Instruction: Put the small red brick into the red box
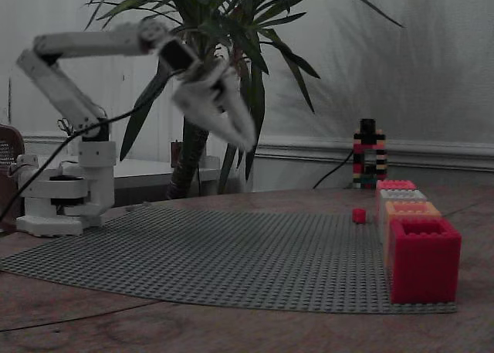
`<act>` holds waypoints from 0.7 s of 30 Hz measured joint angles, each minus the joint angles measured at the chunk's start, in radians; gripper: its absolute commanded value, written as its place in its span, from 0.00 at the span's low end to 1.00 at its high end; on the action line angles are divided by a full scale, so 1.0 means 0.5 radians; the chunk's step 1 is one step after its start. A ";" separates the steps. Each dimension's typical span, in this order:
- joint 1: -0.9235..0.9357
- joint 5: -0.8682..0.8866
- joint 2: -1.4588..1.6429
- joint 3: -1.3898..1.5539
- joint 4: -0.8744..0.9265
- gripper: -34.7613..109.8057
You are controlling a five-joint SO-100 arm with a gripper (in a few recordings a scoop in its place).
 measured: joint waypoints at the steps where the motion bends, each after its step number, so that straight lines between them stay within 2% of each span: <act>1: -0.028 -0.086 -0.120 -0.092 -0.009 0.25; 5: -0.107 -0.199 -0.611 -0.469 0.009 0.26; 13: -0.230 0.104 -1.473 -1.301 0.325 0.31; 21: -0.270 0.439 -1.954 -1.871 0.463 0.33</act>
